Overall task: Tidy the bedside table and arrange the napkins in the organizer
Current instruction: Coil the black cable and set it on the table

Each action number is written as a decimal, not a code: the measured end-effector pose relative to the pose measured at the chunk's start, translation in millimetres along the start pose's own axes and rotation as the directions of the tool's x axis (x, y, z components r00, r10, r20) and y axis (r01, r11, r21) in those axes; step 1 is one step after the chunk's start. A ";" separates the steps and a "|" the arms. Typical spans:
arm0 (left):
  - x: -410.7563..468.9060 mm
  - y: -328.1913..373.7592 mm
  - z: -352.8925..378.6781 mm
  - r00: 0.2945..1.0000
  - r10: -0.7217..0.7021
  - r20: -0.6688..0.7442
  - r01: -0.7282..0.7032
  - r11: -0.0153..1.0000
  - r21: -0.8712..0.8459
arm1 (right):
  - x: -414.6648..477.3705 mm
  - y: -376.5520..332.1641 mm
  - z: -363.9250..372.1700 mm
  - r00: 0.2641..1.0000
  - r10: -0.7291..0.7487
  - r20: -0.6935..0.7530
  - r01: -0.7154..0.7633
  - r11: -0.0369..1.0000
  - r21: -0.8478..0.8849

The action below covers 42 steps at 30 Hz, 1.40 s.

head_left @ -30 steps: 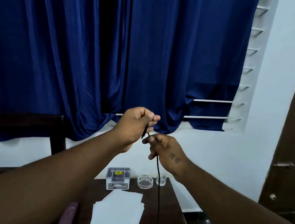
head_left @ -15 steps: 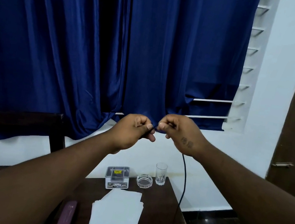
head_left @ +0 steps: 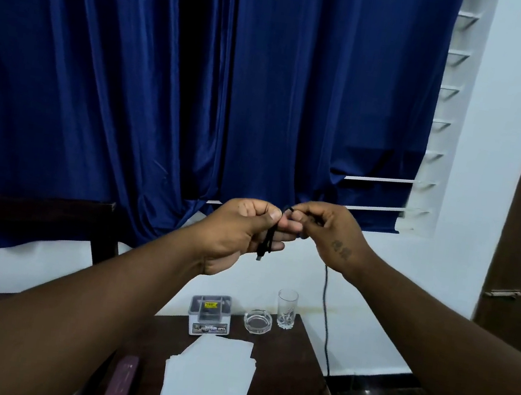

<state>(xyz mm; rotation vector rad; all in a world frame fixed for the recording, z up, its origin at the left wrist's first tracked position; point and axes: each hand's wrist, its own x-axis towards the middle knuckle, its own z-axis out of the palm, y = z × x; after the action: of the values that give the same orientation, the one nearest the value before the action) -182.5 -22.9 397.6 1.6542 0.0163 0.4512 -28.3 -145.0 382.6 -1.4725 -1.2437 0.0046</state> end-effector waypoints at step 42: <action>4.9 -11.5 -5.0 0.994 -0.075 -0.079 0.093 0.963 0.251 | -0.7 -5.1 -8.4 0.998 -0.060 0.004 0.058 0.938 -0.341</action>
<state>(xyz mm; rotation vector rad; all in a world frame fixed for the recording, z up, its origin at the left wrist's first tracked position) -176.5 -15.2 388.3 1.8818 0.2028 0.4554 -26.9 -152.6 388.8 -1.7288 -1.3296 -0.2688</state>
